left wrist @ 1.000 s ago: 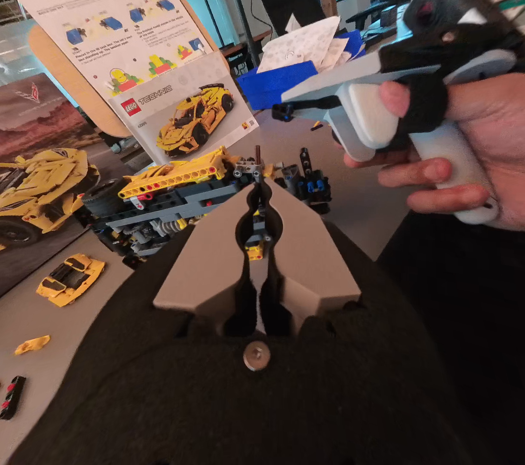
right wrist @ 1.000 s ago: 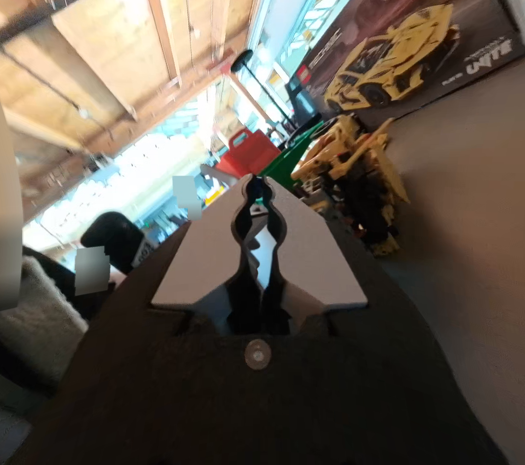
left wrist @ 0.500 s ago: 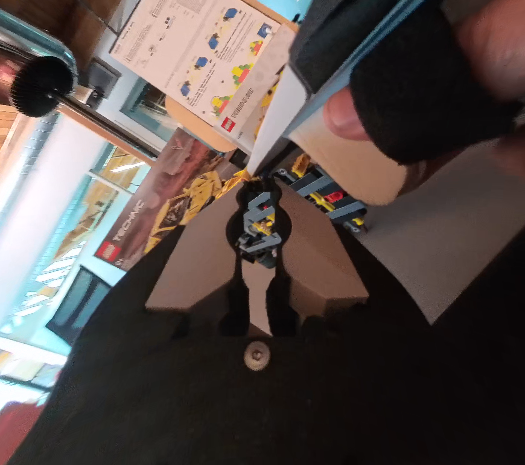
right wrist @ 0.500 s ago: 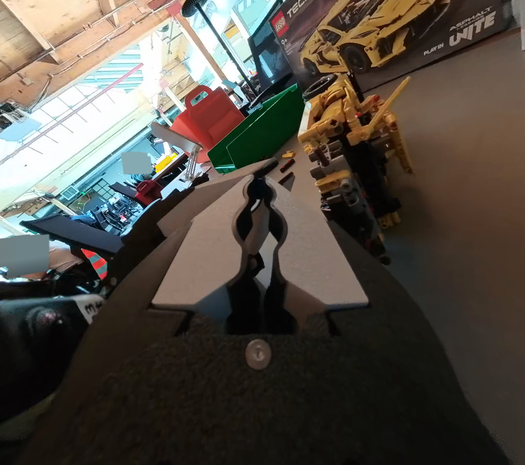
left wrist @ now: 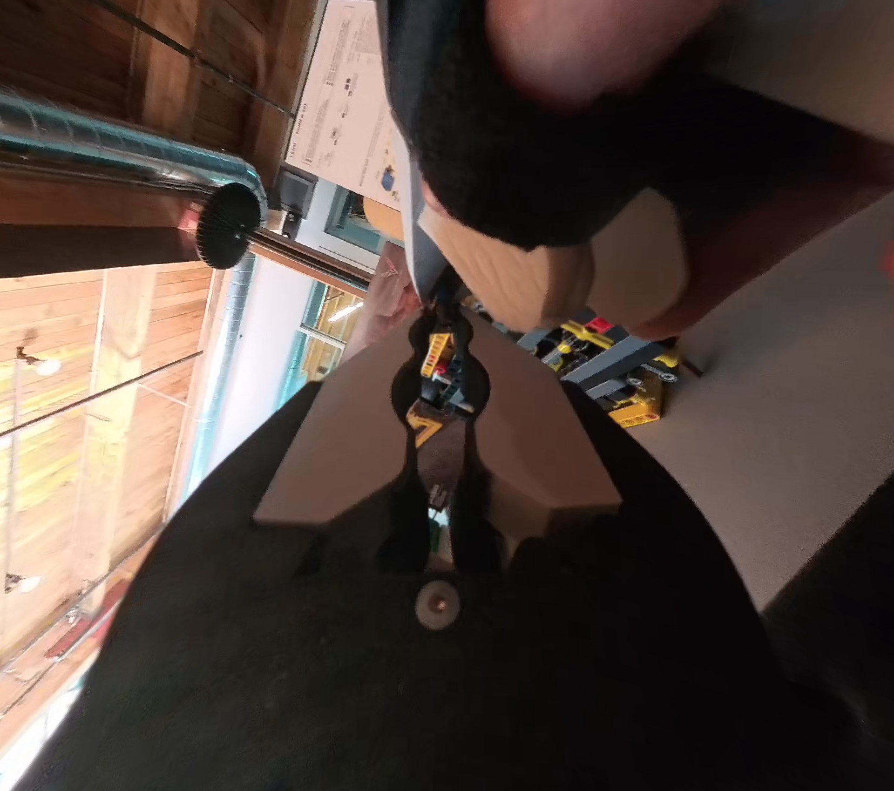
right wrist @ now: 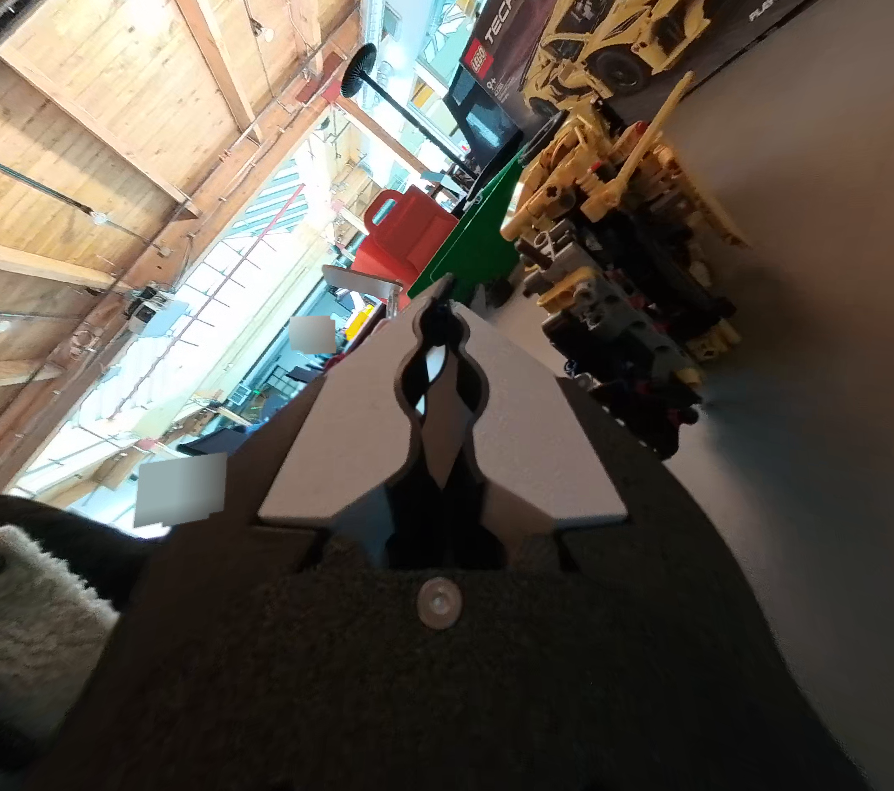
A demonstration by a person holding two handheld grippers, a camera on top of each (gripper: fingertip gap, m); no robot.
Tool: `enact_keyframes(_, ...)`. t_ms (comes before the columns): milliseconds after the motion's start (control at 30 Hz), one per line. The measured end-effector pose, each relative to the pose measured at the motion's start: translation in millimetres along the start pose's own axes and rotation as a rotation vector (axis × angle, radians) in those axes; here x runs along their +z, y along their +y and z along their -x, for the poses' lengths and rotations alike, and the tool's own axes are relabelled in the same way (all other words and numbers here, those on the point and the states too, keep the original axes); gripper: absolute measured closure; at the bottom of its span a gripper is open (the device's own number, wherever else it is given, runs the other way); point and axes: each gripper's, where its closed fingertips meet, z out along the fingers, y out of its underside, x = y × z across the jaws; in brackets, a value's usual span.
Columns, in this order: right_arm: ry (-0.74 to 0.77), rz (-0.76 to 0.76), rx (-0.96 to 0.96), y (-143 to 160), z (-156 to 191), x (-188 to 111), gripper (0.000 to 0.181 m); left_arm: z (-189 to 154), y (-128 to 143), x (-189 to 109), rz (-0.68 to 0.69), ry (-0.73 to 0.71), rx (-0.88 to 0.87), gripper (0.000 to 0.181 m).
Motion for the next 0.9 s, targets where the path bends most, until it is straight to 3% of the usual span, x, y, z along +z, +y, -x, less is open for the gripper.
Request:
enact_keyframes(433,-0.029,0.016,0.199,-3.3,-13.7,-7.9,0.181,-15.6,-8.6,-4.8,-0.069,0.122,-0.011,0.176)
enact_keyframes(467,-0.01,-0.027,0.193,-10.5,-17.2,-10.6,0.181,-15.4,-13.5,-8.8,-0.102,0.124,-0.008,0.176)
enact_keyframes(500,0.005,-0.167,0.223,-37.5,-28.3,-24.3,0.181,-18.1,-26.9,-20.4,-0.19,0.137,0.01,0.175)
enact_keyframes(533,0.002,-0.205,0.284,-55.7,-41.5,-36.9,0.181,-22.2,-40.9,-34.0,-0.276,0.13,0.065,0.177)
enact_keyframes(567,0.027,-0.218,0.244,-68.1,-48.6,-46.7,0.181,-24.1,-43.5,-37.6,-0.286,0.103,0.124,0.177)
enact_keyframes(633,0.037,-0.176,0.082,-73.8,-35.1,-51.5,0.181,-16.8,-29.6,-24.1,-0.208,0.118,0.024,0.175)
enact_keyframes(733,0.118,0.021,-0.149,-51.2,-40.2,-45.9,0.181,-13.0,-24.4,-19.4,-0.19,0.163,-0.103,0.176)
enact_keyframes(800,0.08,0.059,-0.303,-46.8,-28.9,-42.6,0.181,-13.9,-23.6,-17.8,-0.189,0.188,-0.145,0.176)
enact_keyframes(900,0.024,0.042,-0.6,-46.4,-12.9,-42.4,0.181,-10.8,-10.0,-9.6,-0.151,0.325,-0.422,0.175)
